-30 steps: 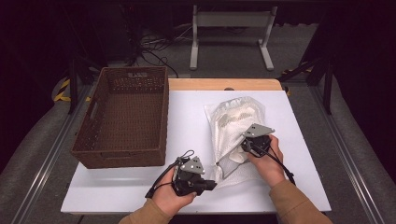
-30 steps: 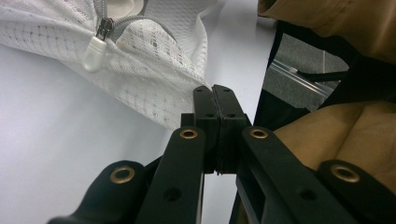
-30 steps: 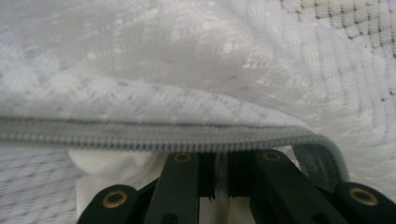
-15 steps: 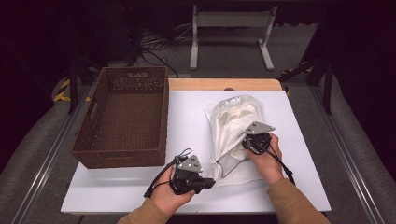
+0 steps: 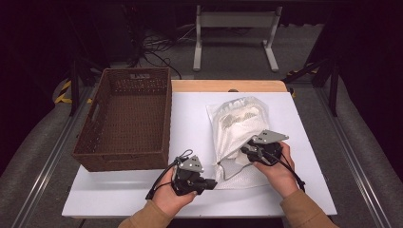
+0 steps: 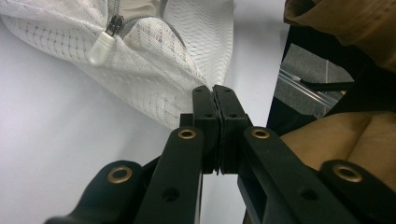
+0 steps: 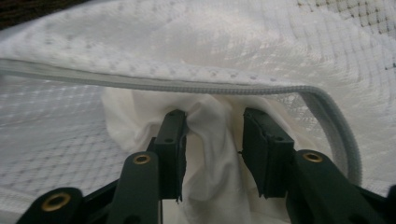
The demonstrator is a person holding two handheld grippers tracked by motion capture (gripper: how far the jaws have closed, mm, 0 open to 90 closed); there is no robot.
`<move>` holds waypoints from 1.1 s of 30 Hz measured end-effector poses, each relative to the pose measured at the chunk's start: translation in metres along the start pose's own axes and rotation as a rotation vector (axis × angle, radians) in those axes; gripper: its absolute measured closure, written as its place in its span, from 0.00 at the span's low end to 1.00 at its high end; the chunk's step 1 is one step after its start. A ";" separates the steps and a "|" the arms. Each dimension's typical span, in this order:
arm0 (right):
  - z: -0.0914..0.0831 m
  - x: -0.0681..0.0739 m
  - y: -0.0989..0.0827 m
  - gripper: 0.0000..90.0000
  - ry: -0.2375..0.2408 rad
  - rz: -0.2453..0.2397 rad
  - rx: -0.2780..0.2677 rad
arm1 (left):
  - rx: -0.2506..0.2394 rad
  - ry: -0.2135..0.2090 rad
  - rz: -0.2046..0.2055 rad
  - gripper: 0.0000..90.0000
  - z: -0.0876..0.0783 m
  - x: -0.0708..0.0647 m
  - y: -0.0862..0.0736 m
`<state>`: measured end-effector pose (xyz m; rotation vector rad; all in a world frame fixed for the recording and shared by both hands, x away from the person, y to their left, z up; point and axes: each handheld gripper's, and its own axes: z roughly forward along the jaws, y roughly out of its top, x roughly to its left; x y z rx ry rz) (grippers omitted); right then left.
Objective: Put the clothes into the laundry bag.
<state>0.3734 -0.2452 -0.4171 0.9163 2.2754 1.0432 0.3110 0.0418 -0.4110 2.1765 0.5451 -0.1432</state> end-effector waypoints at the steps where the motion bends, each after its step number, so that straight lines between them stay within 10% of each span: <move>1: 0.000 0.000 0.000 0.65 0.000 0.000 0.000 | 0.000 0.000 0.000 0.99 0.000 0.000 0.000; 33: -0.071 0.018 -0.001 0.60 0.173 0.007 -0.079 | 0.039 0.015 -0.002 0.97 0.002 0.002 -0.002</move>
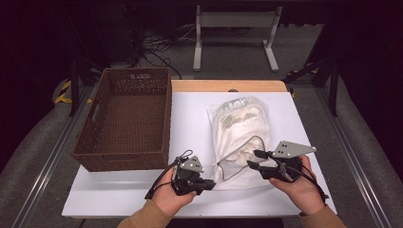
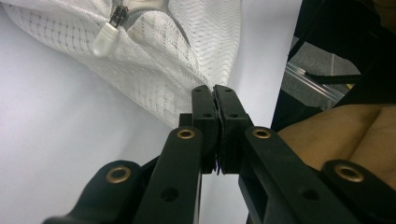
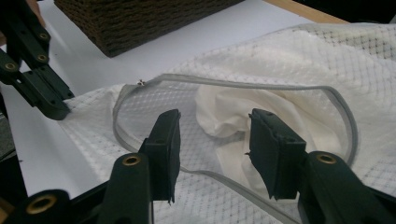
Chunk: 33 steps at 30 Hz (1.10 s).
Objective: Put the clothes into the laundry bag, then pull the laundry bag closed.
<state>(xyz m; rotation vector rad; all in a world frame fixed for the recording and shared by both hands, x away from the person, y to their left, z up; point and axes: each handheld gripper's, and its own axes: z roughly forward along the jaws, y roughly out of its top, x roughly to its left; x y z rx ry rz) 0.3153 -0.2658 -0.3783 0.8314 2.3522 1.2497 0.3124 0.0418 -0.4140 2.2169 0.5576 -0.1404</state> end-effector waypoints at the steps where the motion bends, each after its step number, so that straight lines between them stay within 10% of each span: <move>1: 0.000 0.001 0.001 0.59 0.002 -0.003 -0.002 | 0.005 -0.003 -0.002 0.96 0.000 0.000 0.000; 13: 0.009 0.012 0.015 0.56 0.063 -0.021 -0.018 | 0.044 0.008 -0.011 0.74 -0.008 0.003 -0.009; 33: 0.056 0.034 0.050 0.59 0.164 -0.128 0.059 | 0.025 0.073 -0.087 0.73 -0.031 0.008 -0.029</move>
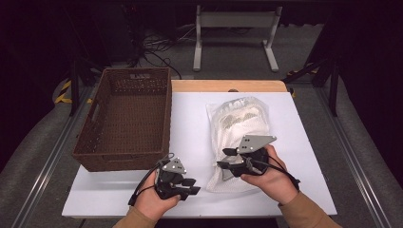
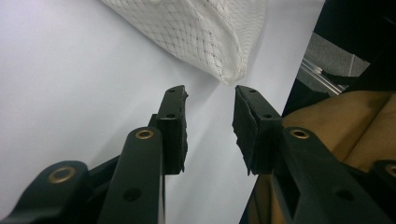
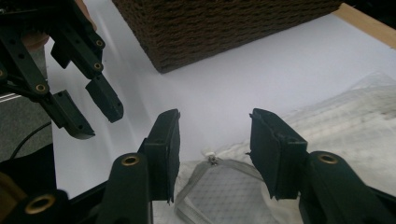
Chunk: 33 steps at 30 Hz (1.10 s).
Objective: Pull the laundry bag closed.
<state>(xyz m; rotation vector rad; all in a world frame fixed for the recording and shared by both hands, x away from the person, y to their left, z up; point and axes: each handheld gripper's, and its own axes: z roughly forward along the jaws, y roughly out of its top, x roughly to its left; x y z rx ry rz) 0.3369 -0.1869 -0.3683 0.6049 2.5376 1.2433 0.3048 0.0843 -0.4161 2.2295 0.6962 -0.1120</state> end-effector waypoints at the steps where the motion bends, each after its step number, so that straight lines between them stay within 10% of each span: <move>1: 0.003 0.001 0.001 0.59 0.007 -0.002 0.008 | 0.000 0.001 -0.006 0.73 0.000 0.000 0.000; 33: 0.050 -0.012 -0.033 0.55 0.021 0.057 0.176 | 0.007 -0.043 0.005 0.66 0.008 -0.002 0.001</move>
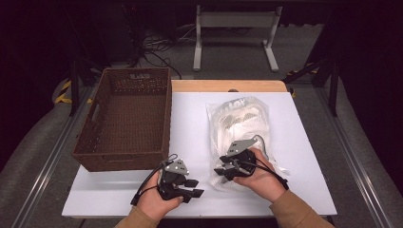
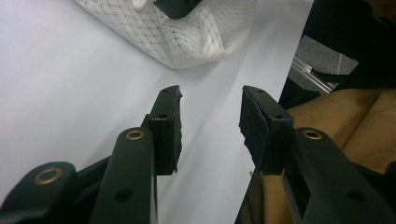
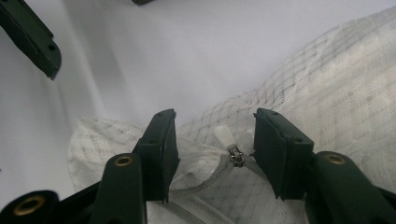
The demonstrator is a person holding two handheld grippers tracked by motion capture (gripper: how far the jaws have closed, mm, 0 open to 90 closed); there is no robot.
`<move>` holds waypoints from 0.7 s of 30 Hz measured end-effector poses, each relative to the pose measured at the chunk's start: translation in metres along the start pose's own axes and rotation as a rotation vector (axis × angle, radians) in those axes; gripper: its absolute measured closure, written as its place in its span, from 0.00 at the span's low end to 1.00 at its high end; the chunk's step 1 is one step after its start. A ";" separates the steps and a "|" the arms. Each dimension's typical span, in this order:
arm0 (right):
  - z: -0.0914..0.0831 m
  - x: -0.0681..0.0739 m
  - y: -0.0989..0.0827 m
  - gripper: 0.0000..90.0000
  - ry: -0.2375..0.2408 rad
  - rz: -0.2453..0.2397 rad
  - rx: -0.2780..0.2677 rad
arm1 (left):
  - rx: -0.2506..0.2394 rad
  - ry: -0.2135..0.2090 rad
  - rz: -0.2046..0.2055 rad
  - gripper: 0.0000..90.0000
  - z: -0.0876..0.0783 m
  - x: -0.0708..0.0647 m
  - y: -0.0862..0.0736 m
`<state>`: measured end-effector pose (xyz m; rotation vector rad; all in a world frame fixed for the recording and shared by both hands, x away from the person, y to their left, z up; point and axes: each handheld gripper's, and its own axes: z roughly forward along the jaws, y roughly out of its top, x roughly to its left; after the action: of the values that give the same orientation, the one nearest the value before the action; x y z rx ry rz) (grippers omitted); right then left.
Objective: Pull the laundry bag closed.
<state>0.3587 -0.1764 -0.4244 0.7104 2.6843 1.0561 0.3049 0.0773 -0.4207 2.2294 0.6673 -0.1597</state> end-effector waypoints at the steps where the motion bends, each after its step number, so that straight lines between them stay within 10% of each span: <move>1: 0.000 0.000 0.000 0.55 0.000 0.000 0.000 | 0.000 -0.001 0.002 0.66 0.000 0.000 0.000; 21: 0.019 -0.004 -0.006 0.68 -0.054 -0.037 0.080 | 0.017 -0.012 0.006 0.65 0.005 -0.001 0.000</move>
<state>0.3659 -0.1713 -0.4423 0.6898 2.6953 0.9123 0.3046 0.0733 -0.4237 2.2450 0.6542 -0.1765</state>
